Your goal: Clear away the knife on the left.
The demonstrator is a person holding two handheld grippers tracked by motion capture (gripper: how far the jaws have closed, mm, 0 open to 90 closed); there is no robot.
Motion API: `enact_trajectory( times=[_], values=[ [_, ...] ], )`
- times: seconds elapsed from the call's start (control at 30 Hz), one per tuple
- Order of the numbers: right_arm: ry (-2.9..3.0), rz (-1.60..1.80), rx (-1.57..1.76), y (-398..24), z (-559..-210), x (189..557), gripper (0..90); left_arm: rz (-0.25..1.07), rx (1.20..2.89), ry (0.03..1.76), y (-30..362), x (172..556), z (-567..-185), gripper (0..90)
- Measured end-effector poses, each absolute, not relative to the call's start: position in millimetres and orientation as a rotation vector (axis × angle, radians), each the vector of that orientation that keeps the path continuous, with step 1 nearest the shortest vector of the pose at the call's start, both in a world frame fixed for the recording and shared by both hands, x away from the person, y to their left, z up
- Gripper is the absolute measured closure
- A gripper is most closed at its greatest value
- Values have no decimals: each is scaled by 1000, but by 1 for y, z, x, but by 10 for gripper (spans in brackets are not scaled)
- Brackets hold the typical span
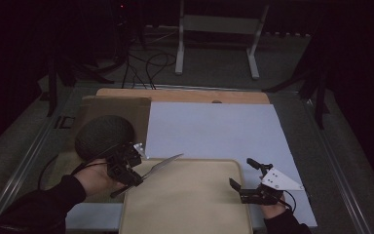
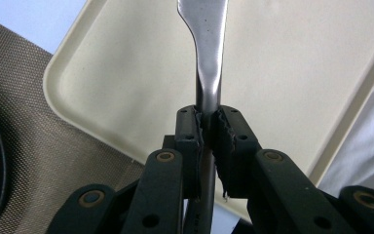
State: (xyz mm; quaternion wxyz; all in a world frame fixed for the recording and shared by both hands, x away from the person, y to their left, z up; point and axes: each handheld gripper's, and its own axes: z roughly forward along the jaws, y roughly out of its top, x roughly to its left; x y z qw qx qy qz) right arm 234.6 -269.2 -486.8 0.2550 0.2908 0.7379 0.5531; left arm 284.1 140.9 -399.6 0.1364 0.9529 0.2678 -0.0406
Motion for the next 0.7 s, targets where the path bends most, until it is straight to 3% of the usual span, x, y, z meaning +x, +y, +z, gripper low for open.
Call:
enact_trajectory(
  times=[0.7],
  values=[
    [1999, 1478, 793, -268, -486, 235, 85, -236, 2594, 1087, 117, 267, -429, 807]
  ],
)
